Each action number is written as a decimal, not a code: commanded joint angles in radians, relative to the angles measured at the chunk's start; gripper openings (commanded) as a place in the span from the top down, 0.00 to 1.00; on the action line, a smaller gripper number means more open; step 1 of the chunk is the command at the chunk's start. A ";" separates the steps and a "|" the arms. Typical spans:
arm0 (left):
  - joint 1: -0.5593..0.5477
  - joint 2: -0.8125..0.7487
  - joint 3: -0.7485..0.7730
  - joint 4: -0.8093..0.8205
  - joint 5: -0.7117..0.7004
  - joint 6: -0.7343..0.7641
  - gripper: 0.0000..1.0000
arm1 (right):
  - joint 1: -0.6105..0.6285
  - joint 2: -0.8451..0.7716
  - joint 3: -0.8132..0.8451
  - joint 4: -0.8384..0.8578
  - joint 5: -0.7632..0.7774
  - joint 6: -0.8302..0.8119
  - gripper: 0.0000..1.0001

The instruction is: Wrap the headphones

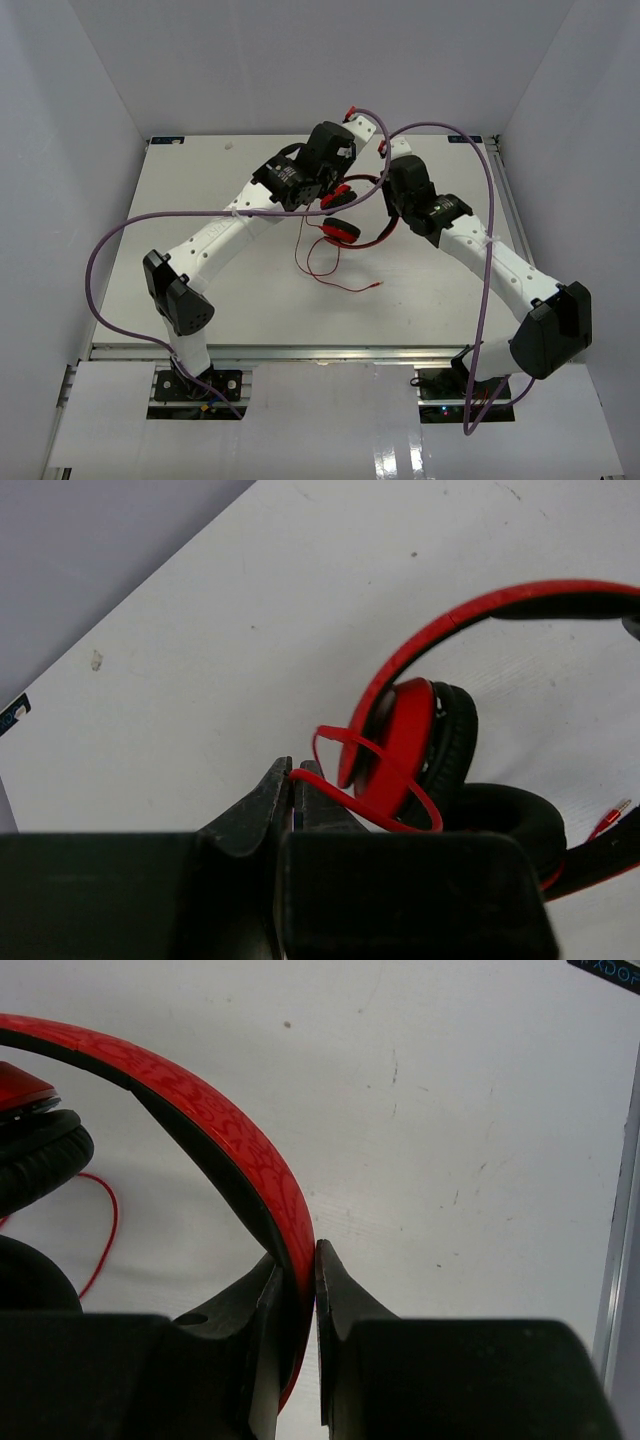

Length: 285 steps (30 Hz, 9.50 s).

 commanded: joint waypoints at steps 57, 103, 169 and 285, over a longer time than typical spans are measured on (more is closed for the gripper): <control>0.020 0.085 0.200 -0.281 0.545 -0.414 0.97 | -0.095 0.011 0.047 0.101 -0.206 0.253 0.92; 0.110 0.007 0.200 -0.319 0.468 -0.405 0.80 | -0.109 -0.043 -0.041 0.296 -0.205 0.249 0.92; 0.123 -0.017 -0.005 -0.009 0.782 -0.653 0.92 | -0.060 -0.034 -0.044 0.313 -0.177 0.265 0.92; 0.010 -0.036 -1.462 2.170 0.701 -0.153 1.00 | -0.360 -0.010 0.255 0.122 -0.679 0.488 0.92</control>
